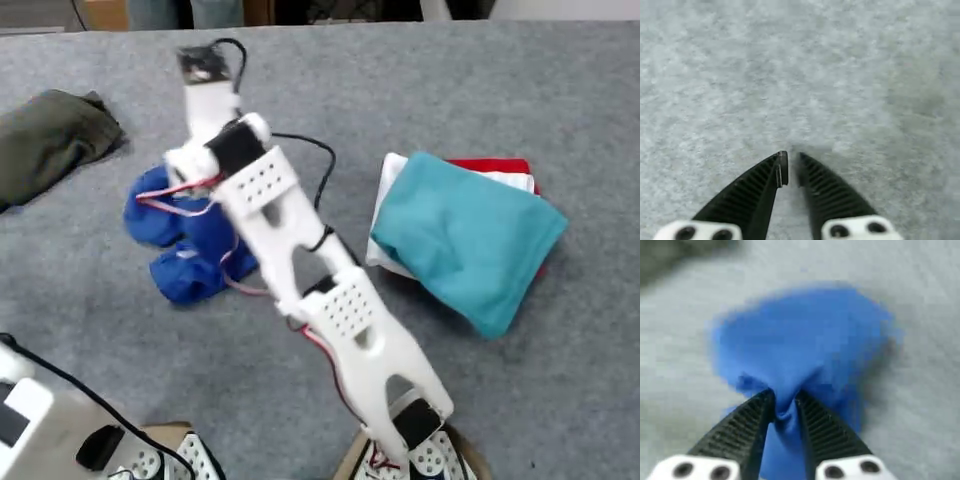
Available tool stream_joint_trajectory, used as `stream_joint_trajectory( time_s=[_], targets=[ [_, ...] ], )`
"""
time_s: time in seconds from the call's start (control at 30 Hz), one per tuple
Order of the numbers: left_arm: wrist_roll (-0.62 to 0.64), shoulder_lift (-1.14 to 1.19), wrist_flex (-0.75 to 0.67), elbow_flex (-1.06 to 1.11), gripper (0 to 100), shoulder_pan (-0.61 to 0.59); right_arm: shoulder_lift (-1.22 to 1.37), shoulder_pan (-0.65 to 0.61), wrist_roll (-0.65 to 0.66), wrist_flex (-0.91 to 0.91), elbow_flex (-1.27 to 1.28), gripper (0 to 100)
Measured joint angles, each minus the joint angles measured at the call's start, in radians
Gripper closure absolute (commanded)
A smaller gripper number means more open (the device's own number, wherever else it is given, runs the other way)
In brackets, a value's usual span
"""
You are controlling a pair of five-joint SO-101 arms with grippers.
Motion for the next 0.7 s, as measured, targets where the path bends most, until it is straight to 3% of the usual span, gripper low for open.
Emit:
stream_joint_trajectory(
  time_s=[0.17, 0.33, 0.5, 0.7],
  targets=[
    [-0.035, 0.000, 0.034, 0.000, 77, 0.117, 0.018, 0.147, 0.092, 0.006, 0.147, 98.5],
    [-0.135, 0.000, 0.034, 0.006, 77, 0.267, 0.018, 0.272, 0.308, 0.006, 0.282, 98.4],
    [-0.166, 0.000, 0.044, 0.002, 77, 0.437, 0.018, 0.302, 0.552, 0.006, 0.356, 98.4],
    [-0.304, 0.000, 0.204, -0.069, 77, 0.715, 0.018, 0.311, 0.621, -0.060, 0.374, 98.4]
  ],
)
